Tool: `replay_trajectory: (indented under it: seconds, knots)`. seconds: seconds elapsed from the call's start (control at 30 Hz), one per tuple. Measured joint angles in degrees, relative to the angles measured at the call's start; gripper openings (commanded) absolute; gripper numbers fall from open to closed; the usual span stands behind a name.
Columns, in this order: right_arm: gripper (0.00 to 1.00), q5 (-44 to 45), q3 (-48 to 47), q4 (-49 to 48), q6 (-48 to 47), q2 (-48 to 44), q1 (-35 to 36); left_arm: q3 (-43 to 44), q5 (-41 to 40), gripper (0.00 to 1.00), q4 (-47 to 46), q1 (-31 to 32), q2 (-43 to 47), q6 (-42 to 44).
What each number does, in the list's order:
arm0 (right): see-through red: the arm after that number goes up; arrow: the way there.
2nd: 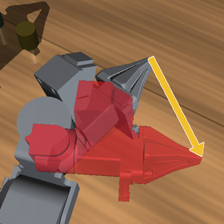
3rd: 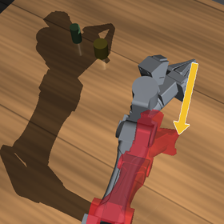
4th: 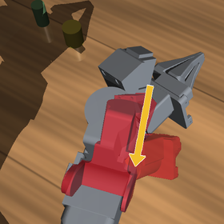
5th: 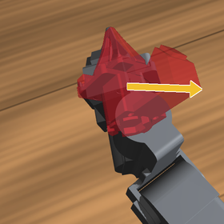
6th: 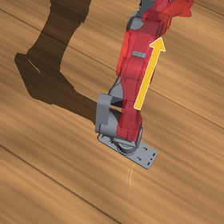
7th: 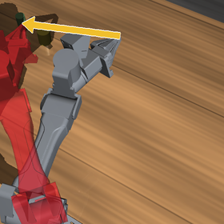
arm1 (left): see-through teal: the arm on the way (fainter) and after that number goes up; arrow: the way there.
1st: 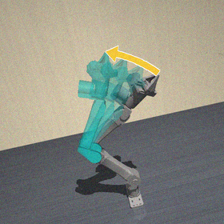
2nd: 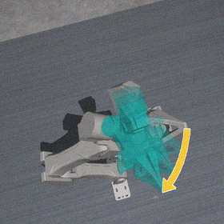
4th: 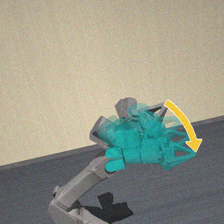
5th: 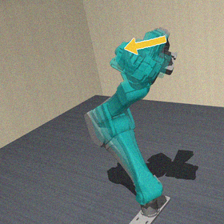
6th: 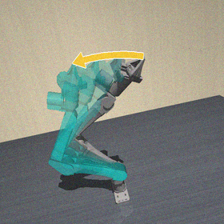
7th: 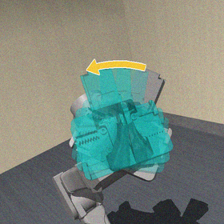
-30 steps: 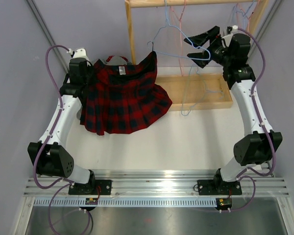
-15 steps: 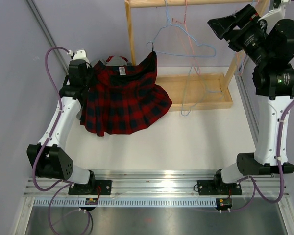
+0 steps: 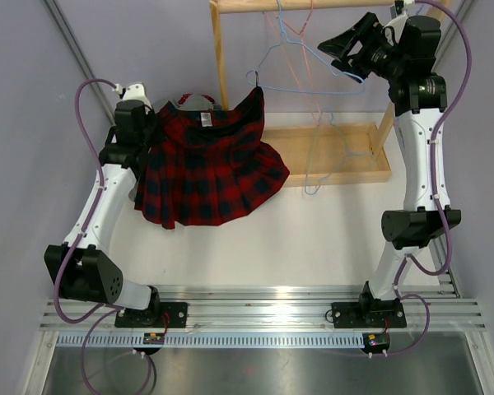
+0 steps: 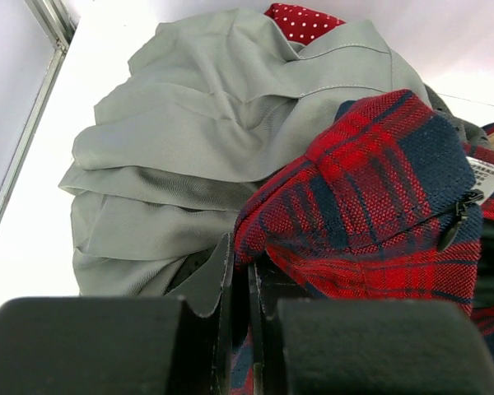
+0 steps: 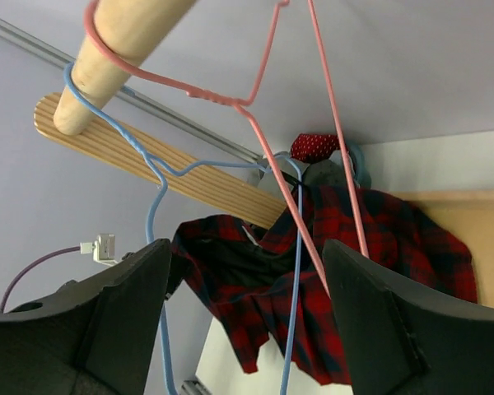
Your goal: Remove the skirt from the hanger
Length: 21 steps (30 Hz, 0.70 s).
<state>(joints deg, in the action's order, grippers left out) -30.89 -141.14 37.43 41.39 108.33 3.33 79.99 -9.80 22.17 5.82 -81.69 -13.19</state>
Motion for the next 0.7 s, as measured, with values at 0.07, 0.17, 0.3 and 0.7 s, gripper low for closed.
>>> replay_trajectory:
  seconds: [0.07,0.17,0.3,0.7]
  knots:
    - [0.75,-0.79,0.96,0.15,0.52,0.31,0.11,0.0,0.11,0.0,0.02,0.09,0.13,0.0]
    - [0.75,-1.84,1.84,-0.28,0.96,0.04,0.28,0.0,0.2,0.0,-0.02,0.13,0.22,-0.02]
    - [0.72,-3.08,3.48,-0.83,1.31,-1.03,0.72,-0.02,0.22,0.0,-0.02,0.24,0.22,-0.2]
    - [0.63,-6.73,4.15,-4.87,4.7,-2.82,2.34,-0.02,0.17,0.0,-0.04,0.96,0.22,-0.22]
